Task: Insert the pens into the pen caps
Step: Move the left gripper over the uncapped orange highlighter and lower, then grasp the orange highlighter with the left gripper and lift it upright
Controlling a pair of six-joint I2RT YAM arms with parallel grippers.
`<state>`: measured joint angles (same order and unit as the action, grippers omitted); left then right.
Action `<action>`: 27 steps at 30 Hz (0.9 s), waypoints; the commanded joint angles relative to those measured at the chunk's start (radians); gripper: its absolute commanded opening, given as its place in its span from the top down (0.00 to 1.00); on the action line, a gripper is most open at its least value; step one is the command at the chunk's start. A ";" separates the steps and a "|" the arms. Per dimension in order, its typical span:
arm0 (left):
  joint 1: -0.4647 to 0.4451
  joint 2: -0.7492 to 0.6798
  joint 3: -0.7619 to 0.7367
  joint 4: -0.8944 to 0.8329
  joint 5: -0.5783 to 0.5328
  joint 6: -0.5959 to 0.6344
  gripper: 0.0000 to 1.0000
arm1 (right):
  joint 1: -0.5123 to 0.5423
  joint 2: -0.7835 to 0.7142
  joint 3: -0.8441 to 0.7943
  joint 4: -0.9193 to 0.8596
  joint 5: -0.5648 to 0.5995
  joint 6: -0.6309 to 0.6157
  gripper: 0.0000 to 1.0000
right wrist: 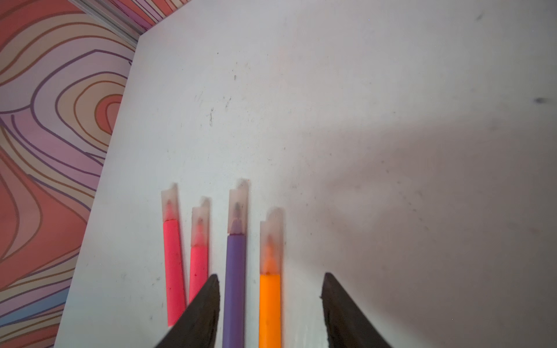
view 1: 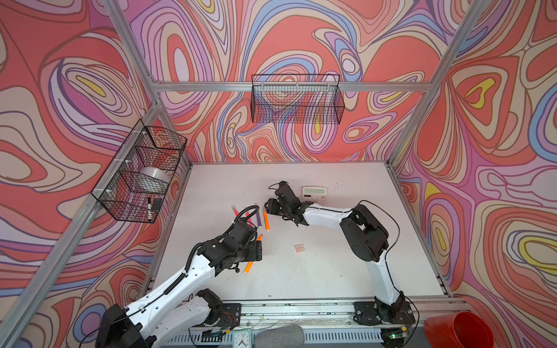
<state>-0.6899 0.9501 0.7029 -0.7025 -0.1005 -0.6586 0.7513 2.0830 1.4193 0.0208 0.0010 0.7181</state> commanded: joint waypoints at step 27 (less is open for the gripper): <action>-0.068 0.301 -0.105 0.163 -0.048 -0.054 0.43 | 0.000 -0.606 -0.656 0.165 0.120 0.033 0.50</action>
<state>-0.7528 1.2369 0.6067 -0.5575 -0.1318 -0.6865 0.7513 1.4818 0.7784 0.1715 0.1047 0.7387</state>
